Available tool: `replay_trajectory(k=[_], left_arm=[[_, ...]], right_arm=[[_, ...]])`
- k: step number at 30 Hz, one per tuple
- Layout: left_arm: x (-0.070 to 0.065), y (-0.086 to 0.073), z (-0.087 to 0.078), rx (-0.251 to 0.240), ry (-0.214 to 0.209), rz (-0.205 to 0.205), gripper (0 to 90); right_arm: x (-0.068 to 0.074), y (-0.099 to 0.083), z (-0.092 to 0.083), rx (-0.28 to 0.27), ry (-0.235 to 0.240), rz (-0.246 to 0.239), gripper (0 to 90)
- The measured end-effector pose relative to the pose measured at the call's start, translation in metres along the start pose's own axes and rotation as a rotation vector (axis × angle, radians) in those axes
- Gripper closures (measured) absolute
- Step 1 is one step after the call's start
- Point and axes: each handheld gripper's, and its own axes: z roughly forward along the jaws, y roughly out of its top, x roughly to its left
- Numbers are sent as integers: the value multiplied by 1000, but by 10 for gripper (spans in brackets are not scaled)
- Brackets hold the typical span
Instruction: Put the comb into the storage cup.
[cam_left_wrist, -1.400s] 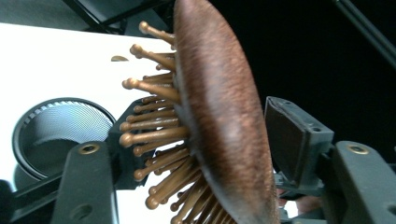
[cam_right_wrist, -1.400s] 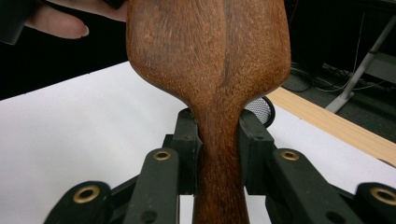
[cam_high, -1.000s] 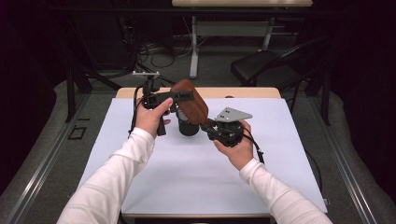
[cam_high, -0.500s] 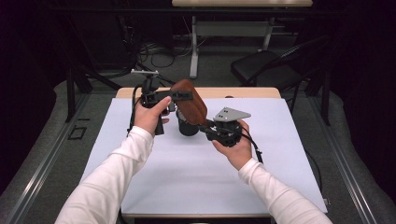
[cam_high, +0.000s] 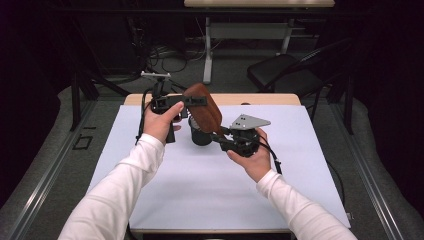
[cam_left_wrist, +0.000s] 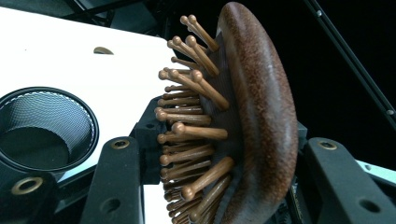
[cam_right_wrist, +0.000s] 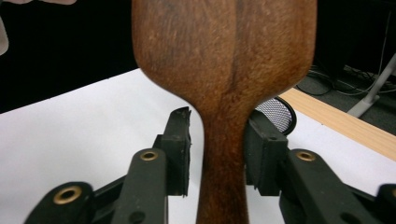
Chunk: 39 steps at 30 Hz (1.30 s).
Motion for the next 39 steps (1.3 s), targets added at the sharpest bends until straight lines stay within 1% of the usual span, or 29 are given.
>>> replay_trajectory(k=[1, 4, 6, 9, 14, 16, 18, 22, 24, 26, 29, 32, 34, 36, 37, 39], left_arm=[[-1, 0, 0, -1, 1, 3, 506], [-2, 0, -1, -1, 6, 28, 507], [-3, 0, -2, 0, 11, 31, 506], [-3, 0, -4, -3, 14, 40, 506], [-3, 3, -9, -24, 24, 53, 506], [-3, 4, -11, -33, 24, 56, 506], [-2, 4, -13, -39, 27, 56, 506], [-2, 5, -15, -51, 42, 66, 506], [-3, 5, -15, -55, 47, 68, 506], [-3, 6, -16, -58, 46, 70, 505], [-4, 7, -17, -65, 42, 73, 505], [-4, 9, -16, -66, 44, 71, 505], [-5, 10, -16, -77, 46, 78, 505], [-6, 10, -16, -78, 48, 75, 504], [-6, 11, -16, -74, 51, 75, 504], [-6, 13, -15, -70, 67, 69, 504]], right_arm=[[0, 0, 0, 1, 2, -4, 625], [2, 0, 0, 6, 14, -22, 594], [3, -1, 1, 0, 16, -36, 573], [4, -1, 2, -7, 29, -38, 539], [2, 0, 2, -14, 40, -38, 485], [0, 0, 2, -17, 34, -35, 457], [-1, 0, 1, -23, 28, -44, 448], [-1, 1, -3, -31, 18, -74, 426], [0, 2, -5, -32, 10, -80, 421], [1, 3, -9, -32, 3, -89, 418], [3, 5, -14, -40, -22, -121, 408], [3, 5, -16, -31, -30, -119, 400], [2, 5, -16, -25, -28, -108, 396], [0, 5, -17, -19, -36, -105, 377], [0, 5, -18, -17, -38, -96, 374], [-1, 5, -19, -20, -36, -95, 366]])
